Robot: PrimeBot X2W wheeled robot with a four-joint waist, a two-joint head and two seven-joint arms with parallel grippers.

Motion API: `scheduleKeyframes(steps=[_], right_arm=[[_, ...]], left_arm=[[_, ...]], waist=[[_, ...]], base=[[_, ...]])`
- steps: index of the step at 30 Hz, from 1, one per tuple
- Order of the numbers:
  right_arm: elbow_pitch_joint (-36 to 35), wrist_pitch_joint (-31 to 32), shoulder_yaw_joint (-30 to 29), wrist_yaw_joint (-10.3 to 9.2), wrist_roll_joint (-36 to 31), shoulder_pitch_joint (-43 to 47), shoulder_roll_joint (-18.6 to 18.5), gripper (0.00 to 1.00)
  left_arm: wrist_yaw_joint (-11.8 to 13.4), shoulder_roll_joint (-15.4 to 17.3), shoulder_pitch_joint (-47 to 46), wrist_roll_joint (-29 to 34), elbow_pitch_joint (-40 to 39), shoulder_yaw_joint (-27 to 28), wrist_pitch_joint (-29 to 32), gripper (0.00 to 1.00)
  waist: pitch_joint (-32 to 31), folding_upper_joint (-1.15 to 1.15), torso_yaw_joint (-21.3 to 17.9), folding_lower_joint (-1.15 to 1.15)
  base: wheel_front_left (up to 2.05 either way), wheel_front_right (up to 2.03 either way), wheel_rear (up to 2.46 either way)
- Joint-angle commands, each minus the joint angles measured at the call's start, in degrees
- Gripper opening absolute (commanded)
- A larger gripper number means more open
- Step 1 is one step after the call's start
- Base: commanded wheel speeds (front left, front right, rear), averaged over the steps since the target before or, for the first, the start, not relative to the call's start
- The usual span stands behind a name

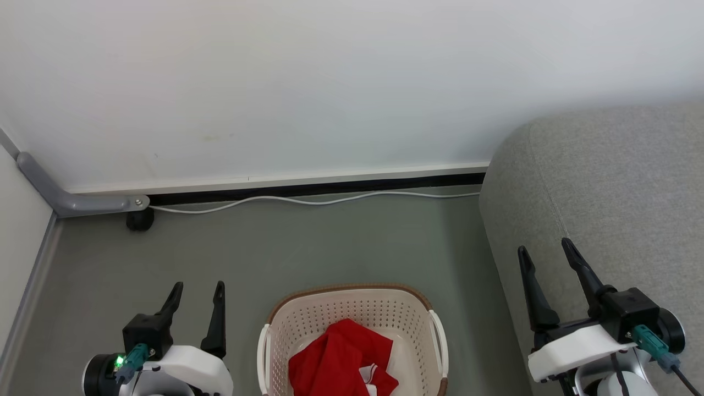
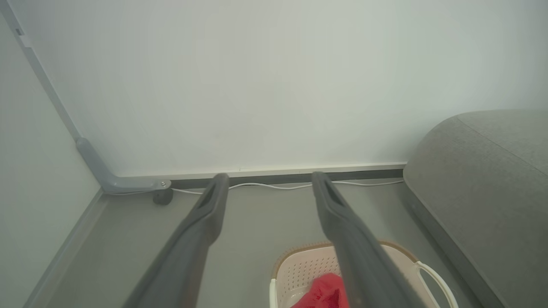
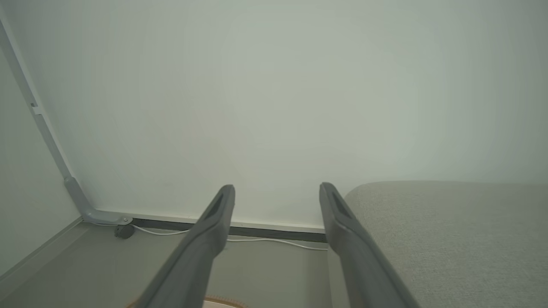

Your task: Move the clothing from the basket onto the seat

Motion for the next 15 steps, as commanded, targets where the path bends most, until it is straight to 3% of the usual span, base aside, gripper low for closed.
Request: scheduleKeyframes(steps=[1, 15], right_arm=[[-1.13, -0.77, 1.51, 0.24, -0.5, -2.11, -0.5, 1.0], [-1.75, -0.77, 0.51, 0.24, -2.26, -6.17, -0.5, 1.0]], left_arm=[[-0.3, 0.72, -3.04, -0.2, -0.76, 1.44, -0.6, 1.0], [-1.62, 0.38, -9.16, -0.15, 4.68, -1.92, -0.6, 1.0]], waist=[[0.98, 0.0, -0.07, 0.0], [12.31, 0.0, 0.01, 0.0]], base=[[0.0, 0.0, 0.0], [0.0, 0.0, 0.0]])
